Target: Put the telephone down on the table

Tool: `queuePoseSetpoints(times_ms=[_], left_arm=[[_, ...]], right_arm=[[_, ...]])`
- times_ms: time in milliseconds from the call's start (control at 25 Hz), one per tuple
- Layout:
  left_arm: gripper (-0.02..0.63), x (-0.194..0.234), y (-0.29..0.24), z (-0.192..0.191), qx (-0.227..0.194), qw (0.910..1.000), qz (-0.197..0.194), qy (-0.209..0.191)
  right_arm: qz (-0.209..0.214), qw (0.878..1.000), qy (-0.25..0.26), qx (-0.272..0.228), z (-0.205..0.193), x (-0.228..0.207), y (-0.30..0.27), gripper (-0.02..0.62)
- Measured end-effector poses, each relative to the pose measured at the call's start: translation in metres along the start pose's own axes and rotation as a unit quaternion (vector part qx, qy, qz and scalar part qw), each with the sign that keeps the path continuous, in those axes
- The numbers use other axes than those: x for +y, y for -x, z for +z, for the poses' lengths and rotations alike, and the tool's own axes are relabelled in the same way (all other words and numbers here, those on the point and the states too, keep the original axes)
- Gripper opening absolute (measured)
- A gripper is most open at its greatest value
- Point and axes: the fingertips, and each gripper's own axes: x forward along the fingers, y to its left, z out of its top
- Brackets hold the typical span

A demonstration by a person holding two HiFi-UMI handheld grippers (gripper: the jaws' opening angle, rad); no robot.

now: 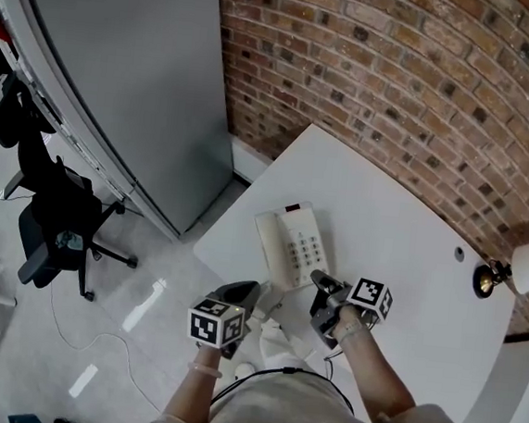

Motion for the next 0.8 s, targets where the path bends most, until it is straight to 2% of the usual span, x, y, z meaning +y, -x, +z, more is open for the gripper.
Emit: queuePoseSetpoints(times_ms=[120,240,400,640,800], left_arm=[[0.006,0.007,0.013,0.002,-0.015,0.9998,0.016,0.002],[0.006,0.01,0.027,0.008,-0.043,0.9987,0.029,-0.002],[0.006,0.014,0.05,0.017,-0.077,0.9956,0.051,-0.019],[0.006,0.019,0.086,0.025,-0.116,0.9895,0.08,-0.033],[0.006,0.018,0.114,0.031,-0.148,0.9832,0.095,-0.049]], right_arm=[[0.0,0.998,0.06,-0.013,0.002,0.002,0.008,0.008],[0.009,0.989,0.143,-0.029,0.005,0.011,0.019,0.006],[0.014,0.967,0.25,-0.049,0.005,0.027,0.037,0.005],[0.022,0.929,0.361,-0.079,-0.007,0.045,0.06,0.005],[0.028,0.904,0.414,-0.098,-0.023,0.058,0.076,0.005]])
